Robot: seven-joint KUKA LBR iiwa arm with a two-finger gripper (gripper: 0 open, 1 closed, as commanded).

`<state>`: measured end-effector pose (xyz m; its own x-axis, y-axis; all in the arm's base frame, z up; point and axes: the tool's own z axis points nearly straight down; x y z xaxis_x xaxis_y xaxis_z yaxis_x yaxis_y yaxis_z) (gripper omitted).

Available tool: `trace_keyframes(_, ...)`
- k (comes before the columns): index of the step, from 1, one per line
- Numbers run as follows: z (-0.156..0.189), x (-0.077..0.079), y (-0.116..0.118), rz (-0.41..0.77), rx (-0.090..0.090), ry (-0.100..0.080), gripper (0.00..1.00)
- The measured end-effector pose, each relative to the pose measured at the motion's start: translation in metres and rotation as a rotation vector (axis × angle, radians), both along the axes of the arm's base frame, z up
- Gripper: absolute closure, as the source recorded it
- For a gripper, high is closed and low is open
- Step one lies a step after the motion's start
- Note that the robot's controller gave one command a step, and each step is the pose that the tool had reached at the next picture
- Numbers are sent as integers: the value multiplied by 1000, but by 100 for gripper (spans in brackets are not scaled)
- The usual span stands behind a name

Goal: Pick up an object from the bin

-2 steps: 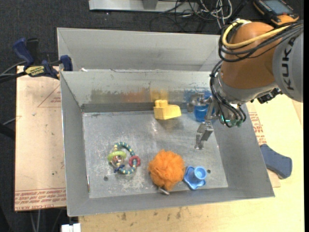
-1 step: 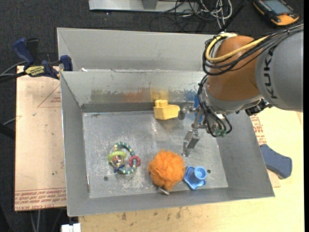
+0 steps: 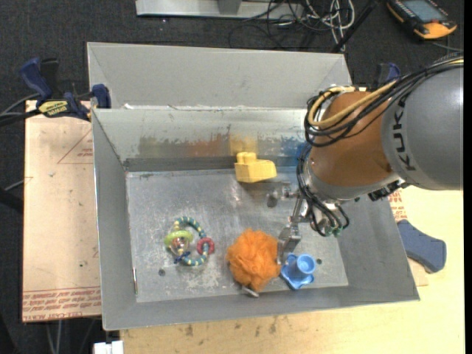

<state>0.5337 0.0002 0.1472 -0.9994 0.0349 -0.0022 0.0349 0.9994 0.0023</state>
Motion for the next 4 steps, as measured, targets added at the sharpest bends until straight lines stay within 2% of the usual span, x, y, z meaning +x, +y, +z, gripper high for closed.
trace_keyframes(1,-75,-23,19,85,-1,7,100)
trace_keyframes(2,-75,-22,19,84,-1,0,0)
trace_keyframes(3,-76,-22,19,84,-1,1,0)
trace_keyframes(4,-76,-29,50,622,-3,3,100)
